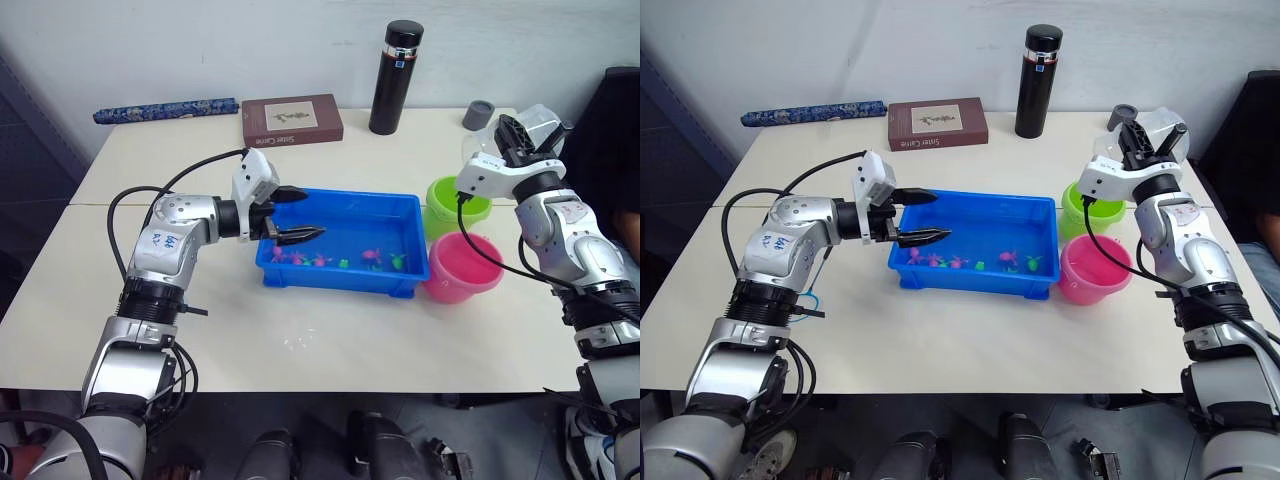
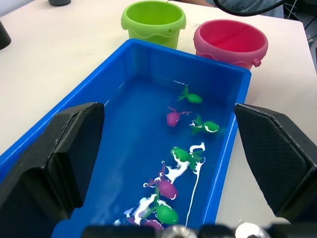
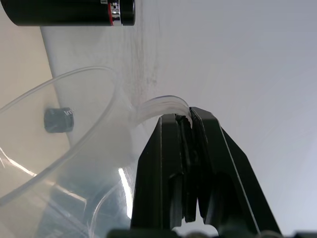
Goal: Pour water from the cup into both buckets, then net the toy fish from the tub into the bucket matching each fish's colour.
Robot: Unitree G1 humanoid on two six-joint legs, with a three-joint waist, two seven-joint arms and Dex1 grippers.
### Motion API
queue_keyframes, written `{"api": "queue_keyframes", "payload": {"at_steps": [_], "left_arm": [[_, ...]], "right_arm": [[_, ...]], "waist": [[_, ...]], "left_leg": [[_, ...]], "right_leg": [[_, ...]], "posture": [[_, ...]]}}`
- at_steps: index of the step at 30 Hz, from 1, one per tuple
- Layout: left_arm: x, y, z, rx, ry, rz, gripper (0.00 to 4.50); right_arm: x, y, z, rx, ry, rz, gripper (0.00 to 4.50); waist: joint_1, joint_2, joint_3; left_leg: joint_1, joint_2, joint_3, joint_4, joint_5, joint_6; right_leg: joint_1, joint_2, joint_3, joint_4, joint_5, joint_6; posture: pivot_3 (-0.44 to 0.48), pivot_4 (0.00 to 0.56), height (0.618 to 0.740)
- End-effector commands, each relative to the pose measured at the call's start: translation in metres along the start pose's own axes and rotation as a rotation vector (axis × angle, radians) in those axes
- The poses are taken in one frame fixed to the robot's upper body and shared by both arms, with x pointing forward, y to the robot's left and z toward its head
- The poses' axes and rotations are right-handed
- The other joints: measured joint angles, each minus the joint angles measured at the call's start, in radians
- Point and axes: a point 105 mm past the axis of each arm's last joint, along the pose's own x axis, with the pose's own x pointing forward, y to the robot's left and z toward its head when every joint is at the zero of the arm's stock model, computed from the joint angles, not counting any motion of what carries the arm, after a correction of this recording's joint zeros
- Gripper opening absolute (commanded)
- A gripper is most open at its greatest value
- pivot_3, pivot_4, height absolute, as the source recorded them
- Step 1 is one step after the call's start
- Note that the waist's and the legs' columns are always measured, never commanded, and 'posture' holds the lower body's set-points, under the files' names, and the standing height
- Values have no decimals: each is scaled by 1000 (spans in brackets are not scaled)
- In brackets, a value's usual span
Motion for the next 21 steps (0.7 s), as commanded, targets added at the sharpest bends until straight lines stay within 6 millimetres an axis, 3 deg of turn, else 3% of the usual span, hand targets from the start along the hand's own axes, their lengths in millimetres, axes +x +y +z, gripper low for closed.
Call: {"api": "queue_keyframes", "payload": {"at_steps": [1,5,9,15,21], "left_arm": [[-5,0,15,49,-36,12,4500],[-6,1,17,36,-55,15,4500],[-5,1,17,33,-61,15,4500],[-4,-1,16,30,-62,6,4500],[-4,-3,15,27,-54,-2,4500]], "right_arm": [[-1,-23,-26,219,141,-102,62],[-18,-21,-70,623,376,-170,62],[-47,2,-106,1082,610,-218,62],[-79,48,-110,1489,805,-286,62],[-86,72,-101,1636,857,-372,62]], "waist": [[0,0,0],[4,0,0],[3,0,0],[-6,0,0],[-16,0,0]], "left_leg": [[0,0,0,0,0,0],[0,0,-1,0,0,0],[0,0,-1,1,0,0],[0,1,0,0,0,0],[0,1,0,-1,0,0]], "right_leg": [[0,0,0,0,0,0],[0,0,-1,0,0,0],[1,-1,-1,0,0,0],[1,-1,0,1,0,0],[0,0,0,1,0,0]], "posture": [[0,150,740],[0,150,740],[0,150,740],[0,150,740],[0,150,740]]}}
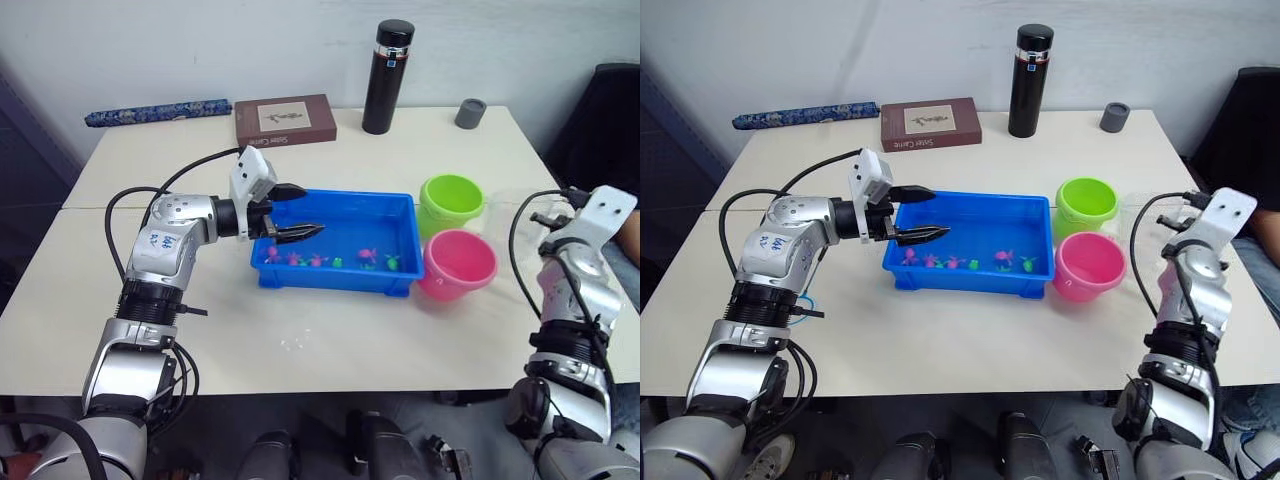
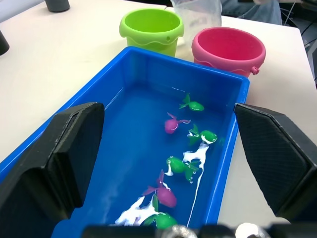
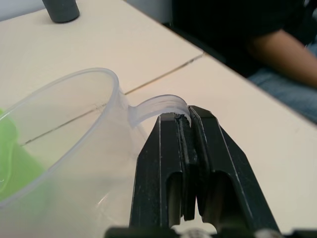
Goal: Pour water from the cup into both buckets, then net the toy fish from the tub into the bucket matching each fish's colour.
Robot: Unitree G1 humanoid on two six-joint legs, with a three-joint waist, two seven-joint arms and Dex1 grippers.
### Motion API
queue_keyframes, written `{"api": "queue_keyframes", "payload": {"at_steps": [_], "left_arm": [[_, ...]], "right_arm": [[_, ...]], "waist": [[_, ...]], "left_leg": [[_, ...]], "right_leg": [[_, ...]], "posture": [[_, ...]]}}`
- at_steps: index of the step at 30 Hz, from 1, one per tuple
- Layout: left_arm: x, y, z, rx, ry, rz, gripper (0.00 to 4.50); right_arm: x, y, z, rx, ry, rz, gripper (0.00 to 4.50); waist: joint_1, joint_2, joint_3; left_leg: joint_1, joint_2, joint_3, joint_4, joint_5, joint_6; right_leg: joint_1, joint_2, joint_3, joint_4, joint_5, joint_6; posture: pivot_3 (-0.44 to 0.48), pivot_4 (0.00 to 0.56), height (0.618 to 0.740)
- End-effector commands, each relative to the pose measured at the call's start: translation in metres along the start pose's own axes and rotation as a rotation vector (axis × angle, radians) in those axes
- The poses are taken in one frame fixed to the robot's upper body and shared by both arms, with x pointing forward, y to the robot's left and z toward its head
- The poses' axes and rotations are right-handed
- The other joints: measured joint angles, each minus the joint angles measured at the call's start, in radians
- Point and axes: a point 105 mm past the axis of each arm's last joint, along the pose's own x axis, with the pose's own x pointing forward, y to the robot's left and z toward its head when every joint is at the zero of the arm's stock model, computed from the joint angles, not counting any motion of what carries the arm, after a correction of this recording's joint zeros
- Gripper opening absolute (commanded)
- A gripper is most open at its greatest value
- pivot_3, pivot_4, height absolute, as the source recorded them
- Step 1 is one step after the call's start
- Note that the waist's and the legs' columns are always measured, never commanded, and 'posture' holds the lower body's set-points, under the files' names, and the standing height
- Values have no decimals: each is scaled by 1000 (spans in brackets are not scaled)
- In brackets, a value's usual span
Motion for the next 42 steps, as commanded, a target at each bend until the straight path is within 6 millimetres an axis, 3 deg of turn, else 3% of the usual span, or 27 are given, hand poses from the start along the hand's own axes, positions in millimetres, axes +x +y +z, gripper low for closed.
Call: {"api": "queue_keyframes", "payload": {"at_steps": [1,13,17,23,36,39,42], "left_arm": [[-3,-2,8,19,-26,-4,4500],[-7,-7,6,12,-6,-6,4500],[-6,-8,5,10,-4,-11,4500],[-3,-8,5,10,-7,-22,4500],[1,-7,-2,-10,-11,-23,4500],[-5,-4,-5,-28,-12,14,4500],[-16,2,-7,-65,-27,81,4500]], "right_arm": [[0,-4,15,79,-86,-28,62],[4,-19,-8,-78,-70,-92,62],[-1,-29,-14,-135,-28,-80,1558],[-20,-46,-16,-240,15,-29,4462],[-76,-54,-24,-448,294,228,4462],[-86,-55,-4,-496,284,318,4462],[-100,-38,30,-476,230,513,4462]], "waist": [[-5,0,0],[-8,0,0],[-6,0,0],[-6,0,0],[13,0,0],[19,0,0],[19,0,0]], "left_leg": [[0,0,0,0,0,0],[0,0,0,0,0,0],[0,0,0,0,0,0],[0,0,0,-1,0,0],[1,0,0,-2,0,0],[1,0,0,-2,0,1],[1,-1,0,-2,-1,2]], "right_leg": [[0,0,0,0,0,0],[0,0,0,0,0,0],[0,-1,0,0,0,0],[0,-1,0,0,0,0],[0,-1,1,-1,0,0],[0,-1,1,-1,0,0],[1,-1,1,-2,0,0]], "posture": [[0,150,740],[0,150,740],[0,150,740],[0,150,740],[0,150,740],[0,150,740],[0,150,740]]}}
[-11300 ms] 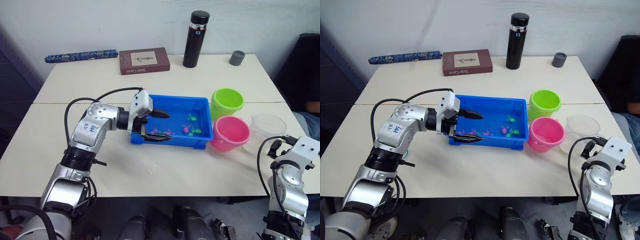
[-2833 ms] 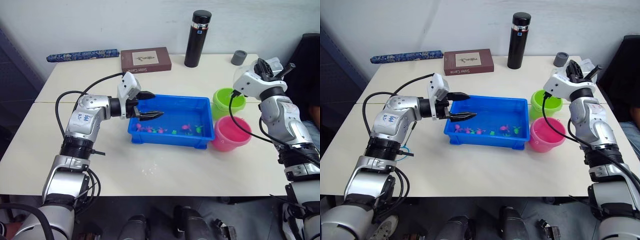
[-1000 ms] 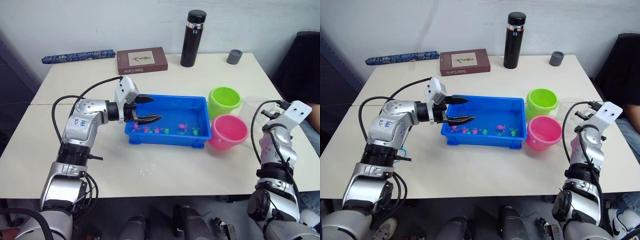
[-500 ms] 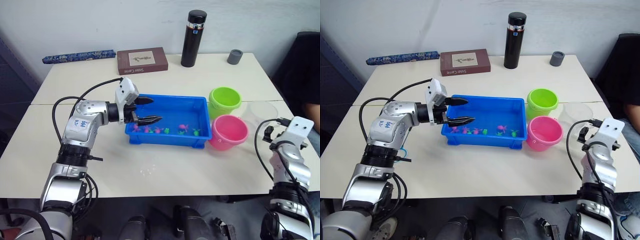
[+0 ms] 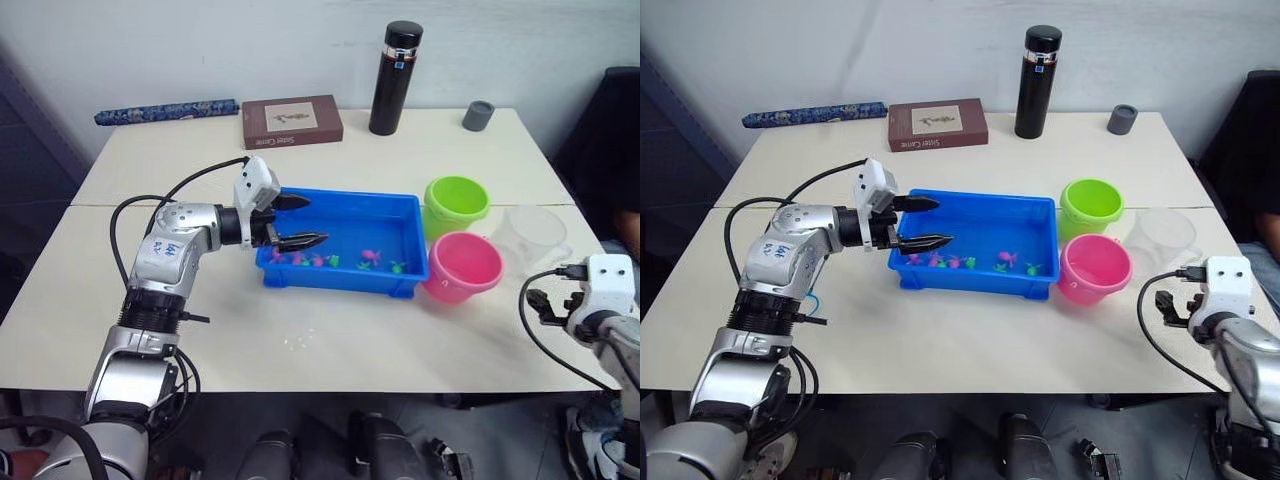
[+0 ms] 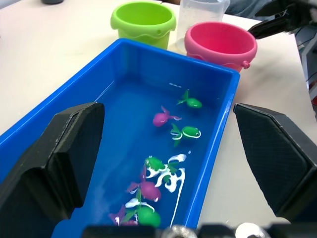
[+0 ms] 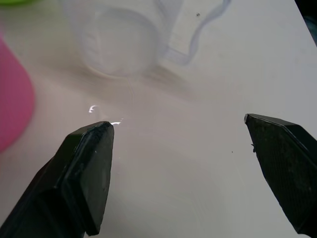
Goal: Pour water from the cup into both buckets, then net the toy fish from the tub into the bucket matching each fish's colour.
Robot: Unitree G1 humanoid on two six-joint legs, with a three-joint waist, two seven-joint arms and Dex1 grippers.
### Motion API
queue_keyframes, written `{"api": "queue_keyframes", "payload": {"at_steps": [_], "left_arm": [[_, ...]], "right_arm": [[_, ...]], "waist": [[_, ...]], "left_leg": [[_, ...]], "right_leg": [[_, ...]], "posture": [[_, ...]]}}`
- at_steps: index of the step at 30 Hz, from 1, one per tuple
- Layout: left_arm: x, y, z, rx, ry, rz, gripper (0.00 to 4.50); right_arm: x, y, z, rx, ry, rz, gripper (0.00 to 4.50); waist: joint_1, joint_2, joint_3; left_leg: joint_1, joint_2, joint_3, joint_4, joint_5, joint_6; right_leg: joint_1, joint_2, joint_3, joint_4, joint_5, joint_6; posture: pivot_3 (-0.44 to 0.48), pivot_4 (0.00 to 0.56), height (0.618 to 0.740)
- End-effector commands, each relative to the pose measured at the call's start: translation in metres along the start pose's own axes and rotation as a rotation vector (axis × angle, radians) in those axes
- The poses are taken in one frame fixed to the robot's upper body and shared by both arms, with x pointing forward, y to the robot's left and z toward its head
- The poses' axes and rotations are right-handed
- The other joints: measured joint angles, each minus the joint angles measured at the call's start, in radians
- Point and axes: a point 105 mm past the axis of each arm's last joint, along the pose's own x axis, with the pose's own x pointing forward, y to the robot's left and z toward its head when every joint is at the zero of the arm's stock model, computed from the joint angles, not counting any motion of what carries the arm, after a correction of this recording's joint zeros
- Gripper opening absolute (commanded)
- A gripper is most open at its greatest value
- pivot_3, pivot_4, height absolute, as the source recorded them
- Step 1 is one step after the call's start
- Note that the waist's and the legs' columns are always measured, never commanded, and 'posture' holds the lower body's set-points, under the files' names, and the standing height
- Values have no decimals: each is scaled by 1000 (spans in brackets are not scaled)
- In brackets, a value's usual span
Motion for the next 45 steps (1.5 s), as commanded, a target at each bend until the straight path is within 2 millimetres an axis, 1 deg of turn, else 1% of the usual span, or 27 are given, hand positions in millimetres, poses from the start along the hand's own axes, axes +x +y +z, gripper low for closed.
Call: {"api": "queue_keyframes", "payload": {"at_steps": [1,2,3,4,7,8,10,13,14,19,22,25,29,33,36,41,45], "left_arm": [[-18,9,7,-17,-44,90,4500],[-24,12,6,-26,-46,125,4500],[-31,18,4,-31,-43,184,4500],[-36,22,4,-35,-41,225,4500],[-52,39,-5,-52,8,369,4500],[-58,44,-9,-62,29,423,4500],[-65,52,-15,-80,63,495,4500],[-90,65,-39,-166,137,673,4500],[-95,65,-43,-186,137,696,4500],[-113,69,-60,-260,144,792,4500],[-122,66,-81,-300,189,822,4500],[-127,63,-92,-307,217,832,4500],[-136,60,-102,-338,241,855,4500],[-143,57,-120,-396,245,877,4500],[-146,61,-136,-422,269,901,4500],[-147,65,-150,-428,315,914,4500],[-145,67,-158,-458,321,906,4500]], "right_arm": [[-36,12,58,-80,-210,224,4462],[-45,17,71,-137,-267,280,4462],[-53,24,80,-179,-290,349,4462],[-57,28,84,-205,-300,394,4462],[-73,58,90,-256,-325,644,4462],[-77,68,89,-279,-330,718,4462],[-81,81,88,-309,-336,802,4462],[-85,126,74,-396,-364,1014,4462],[-86,135,71,-425,-385,1044,4462],[-91,168,63,-428,-419,1185,4462],[-98,189,55,-409,-423,1297,4462],[-103,197,52,-373,-387,1367,4462],[-108,199,55,-336,-382,1402,4462],[-104,196,60,-371,-425,1351,4462],[-105,197,60,-361,-426,1357,4462],[-103,195,60,-376,-432,1333,4462],[-101,193,61,-377,-432,1314,4462]], "waist": [[-1,0,0],[-1,0,0],[-2,0,0],[-2,0,0],[1,-3,1],[1,-3,2],[2,-4,2],[5,-5,2],[3,-5,2],[9,-6,3],[16,-6,3],[23,-7,3],[24,-7,3],[23,-7,3],[23,-7,3],[24,-7,3],[25,-7,3]], "left_leg": [[0,0,0,0,0,0],[0,0,0,0,0,0],[0,0,-1,0,0,0],[0,0,-1,0,0,0],[1,1,-1,-1,0,0],[1,1,-1,-1,0,0],[1,1,-1,-1,0,0],[1,0,-1,-1,0,0],[1,1,-2,-1,0,0],[1,0,-2,0,0,-1],[1,0,-2,1,0,-1],[1,0,-3,1,-1,-2],[0,0,-3,2,-1,-1],[0,0,-3,2,-1,-1],[0,0,-3,2,-1,-1],[0,0,-3,2,-1,-1],[0,-1,-3,2,-1,-1]], "right_leg": [[0,0,0,0,0,0],[0,0,0,0,0,0],[0,1,-1,0,0,0],[0,1,0,0,0,0],[1,1,-1,-1,0,0],[2,1,-1,-1,0,0],[2,1,-1,-2,0,0],[2,0,-1,-2,1,1],[2,0,-1,-2,1,1],[2,-1,-2,-2,1,1],[2,-2,-3,-2,1,1],[2,-2,-3,-3,1,1],[2,-3,-4,-6,1,1],[2,-3,-4,-7,1,1],[2,-3,-4,-7,1,1],[2,-3,-4,-7,1,1],[2,-3,-4,-7,1,1]], "posture": [[0,150,740],[0,150,740],[0,150,740],[0,150,740],[0,150,740],[0,150,740],[0,150,740],[0,150,740],[0,150,740],[0,150,740],[0,150,740],[0,150,740],[0,150,740],[0,150,740],[0,150,740],[0,150,740],[0,150,740]]}}
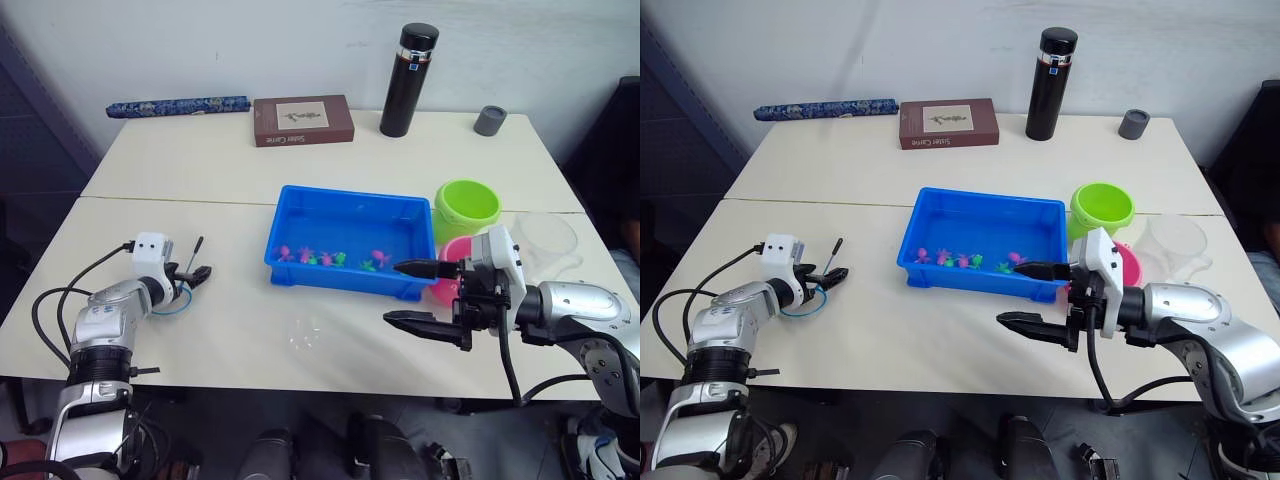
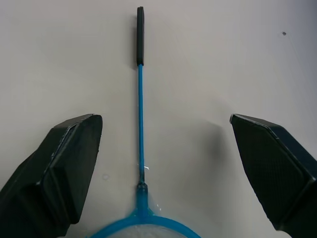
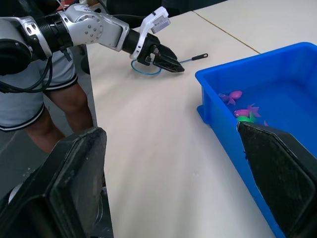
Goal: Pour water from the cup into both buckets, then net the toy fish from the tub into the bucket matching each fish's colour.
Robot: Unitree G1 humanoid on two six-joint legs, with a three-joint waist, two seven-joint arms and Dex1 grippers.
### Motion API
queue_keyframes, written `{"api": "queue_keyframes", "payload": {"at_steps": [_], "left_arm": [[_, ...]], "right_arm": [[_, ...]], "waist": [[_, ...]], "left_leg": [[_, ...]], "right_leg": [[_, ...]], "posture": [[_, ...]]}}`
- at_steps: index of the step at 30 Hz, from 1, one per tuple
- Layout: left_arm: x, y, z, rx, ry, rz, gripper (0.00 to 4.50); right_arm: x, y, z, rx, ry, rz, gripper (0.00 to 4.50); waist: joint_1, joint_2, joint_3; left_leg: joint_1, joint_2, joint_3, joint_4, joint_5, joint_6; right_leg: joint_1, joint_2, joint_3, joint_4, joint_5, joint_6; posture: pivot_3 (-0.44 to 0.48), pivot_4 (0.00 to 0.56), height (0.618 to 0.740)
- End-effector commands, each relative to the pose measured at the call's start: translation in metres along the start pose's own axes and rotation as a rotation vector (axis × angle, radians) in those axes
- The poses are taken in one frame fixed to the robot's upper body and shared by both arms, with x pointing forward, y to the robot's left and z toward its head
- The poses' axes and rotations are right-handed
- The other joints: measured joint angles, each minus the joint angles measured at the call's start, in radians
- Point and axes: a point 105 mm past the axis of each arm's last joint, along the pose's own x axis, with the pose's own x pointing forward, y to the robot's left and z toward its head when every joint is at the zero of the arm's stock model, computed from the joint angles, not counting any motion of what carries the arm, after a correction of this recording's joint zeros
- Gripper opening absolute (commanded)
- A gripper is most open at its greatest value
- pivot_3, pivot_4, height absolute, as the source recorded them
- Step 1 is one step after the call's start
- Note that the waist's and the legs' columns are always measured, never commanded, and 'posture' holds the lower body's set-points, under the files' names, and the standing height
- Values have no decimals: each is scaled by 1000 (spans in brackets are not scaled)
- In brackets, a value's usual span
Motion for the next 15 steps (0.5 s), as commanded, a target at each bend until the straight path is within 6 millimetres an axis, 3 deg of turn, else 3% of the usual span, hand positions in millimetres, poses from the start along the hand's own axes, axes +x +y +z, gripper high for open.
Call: {"api": "queue_keyframes", "payload": {"at_steps": [1,14,15], "left_arm": [[4,5,2,16,5,12,4500],[22,-7,-11,66,99,-19,4500],[23,-8,-14,71,113,-18,4239]], "right_arm": [[-4,0,11,-68,-11,-24,4462],[-3,4,13,-74,-14,-23,4462],[-2,5,14,-78,-19,-20,4492]], "waist": [[0,0,0],[3,0,0],[3,1,-1]], "left_leg": [[0,0,0,0,0,0],[1,0,0,0,0,0],[1,0,0,0,0,0]], "right_leg": [[0,0,0,0,0,0],[0,-1,-1,2,0,0],[1,-1,-1,2,0,0]], "posture": [[0,150,740],[0,150,740],[0,150,740]]}}
